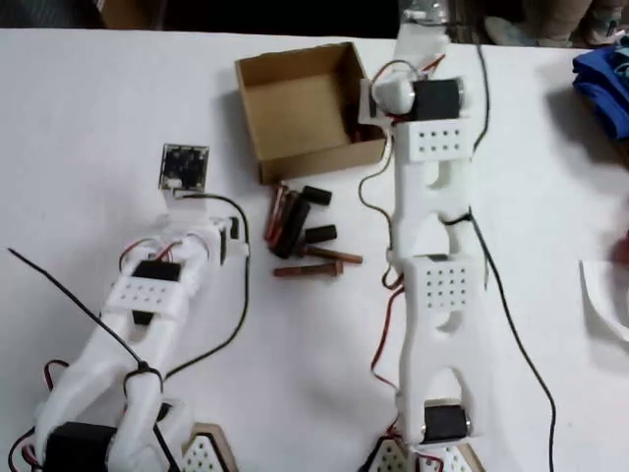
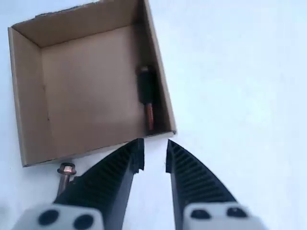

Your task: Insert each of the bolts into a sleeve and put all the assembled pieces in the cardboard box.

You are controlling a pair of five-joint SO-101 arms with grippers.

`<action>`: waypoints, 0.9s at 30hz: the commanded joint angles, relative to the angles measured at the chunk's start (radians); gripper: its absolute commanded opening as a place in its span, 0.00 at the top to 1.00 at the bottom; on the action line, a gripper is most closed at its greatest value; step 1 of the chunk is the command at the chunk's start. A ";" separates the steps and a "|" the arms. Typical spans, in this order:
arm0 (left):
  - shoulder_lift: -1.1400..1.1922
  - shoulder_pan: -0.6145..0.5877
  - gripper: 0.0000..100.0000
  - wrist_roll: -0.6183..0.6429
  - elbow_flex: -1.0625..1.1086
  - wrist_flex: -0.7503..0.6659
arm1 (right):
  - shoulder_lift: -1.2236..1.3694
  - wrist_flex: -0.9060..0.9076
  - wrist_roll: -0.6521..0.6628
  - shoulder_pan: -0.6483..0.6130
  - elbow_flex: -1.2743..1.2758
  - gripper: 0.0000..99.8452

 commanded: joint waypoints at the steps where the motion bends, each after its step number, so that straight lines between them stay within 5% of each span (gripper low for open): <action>1: -0.041 -0.012 0.82 -0.006 -0.013 -0.015 | -0.065 0.021 0.000 0.025 0.107 0.93; 9: -0.038 -0.012 0.82 -0.005 -0.027 0.012 | 0.205 -0.378 0.023 0.153 0.206 0.93; 17: -0.040 -0.012 0.82 -0.005 -0.012 0.014 | 0.321 -0.662 0.144 0.143 0.216 0.93; 27: -0.040 -0.012 0.82 -0.005 -0.013 0.006 | 0.366 -0.558 0.146 0.053 0.160 0.93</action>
